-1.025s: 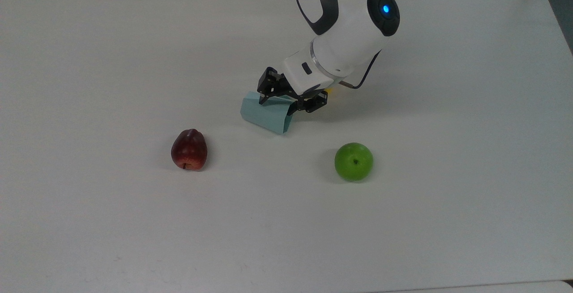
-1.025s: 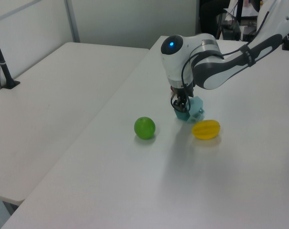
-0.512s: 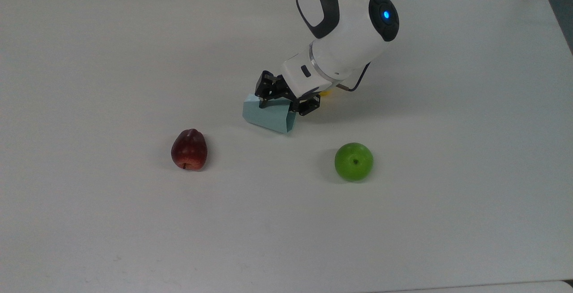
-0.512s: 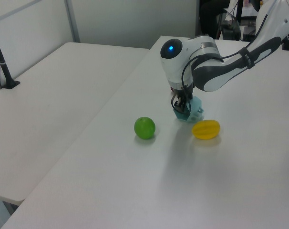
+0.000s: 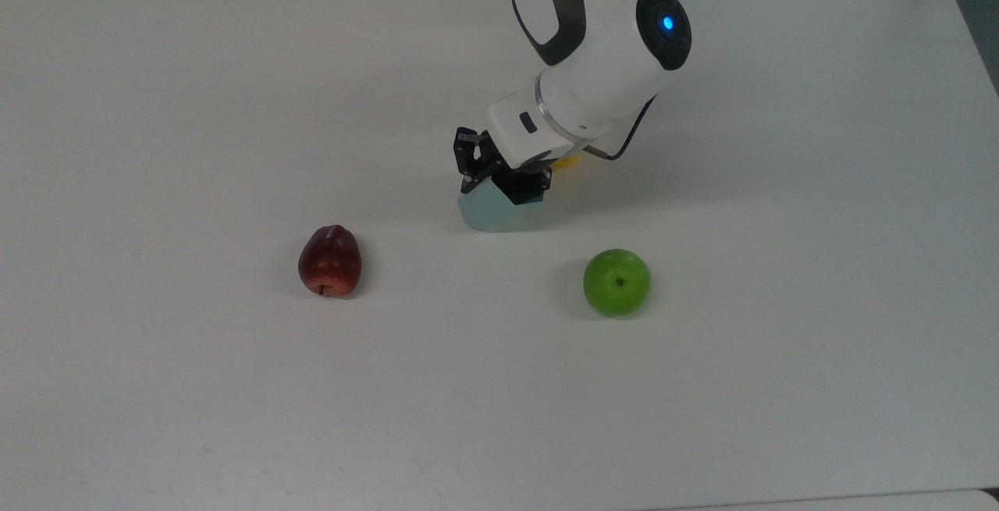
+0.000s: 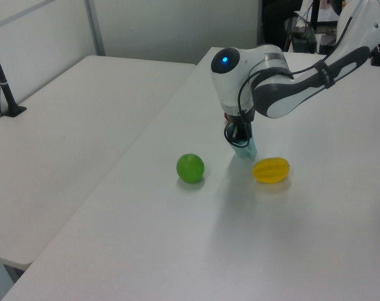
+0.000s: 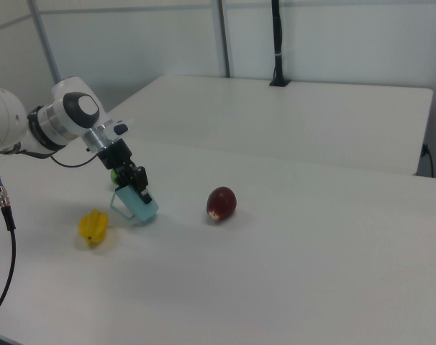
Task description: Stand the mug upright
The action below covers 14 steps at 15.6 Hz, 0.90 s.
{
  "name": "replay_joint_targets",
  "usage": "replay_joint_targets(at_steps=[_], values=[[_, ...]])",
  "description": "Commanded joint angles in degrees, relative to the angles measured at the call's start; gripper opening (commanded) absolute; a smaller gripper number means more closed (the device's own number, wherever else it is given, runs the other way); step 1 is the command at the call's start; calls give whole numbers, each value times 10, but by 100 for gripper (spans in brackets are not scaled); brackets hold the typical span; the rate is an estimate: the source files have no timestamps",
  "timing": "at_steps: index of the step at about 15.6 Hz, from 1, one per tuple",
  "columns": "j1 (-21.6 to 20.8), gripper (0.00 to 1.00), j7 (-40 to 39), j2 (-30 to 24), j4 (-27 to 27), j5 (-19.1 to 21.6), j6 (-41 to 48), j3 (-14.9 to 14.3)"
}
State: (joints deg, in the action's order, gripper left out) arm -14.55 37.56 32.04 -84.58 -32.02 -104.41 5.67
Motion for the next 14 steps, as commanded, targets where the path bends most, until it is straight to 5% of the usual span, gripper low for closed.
replay_joint_targets(at_steps=[1,6,8,12,14], values=[[3,12,-9,-15,-13,63,-57,-29],[3,20,-124,-37,-11,171,-69,-86],[3,35,-165,-48,-11,213,-65,-108],[16,95,-189,-63,-10,234,-62,-122],[29,100,-191,-80,-10,236,-51,-119]])
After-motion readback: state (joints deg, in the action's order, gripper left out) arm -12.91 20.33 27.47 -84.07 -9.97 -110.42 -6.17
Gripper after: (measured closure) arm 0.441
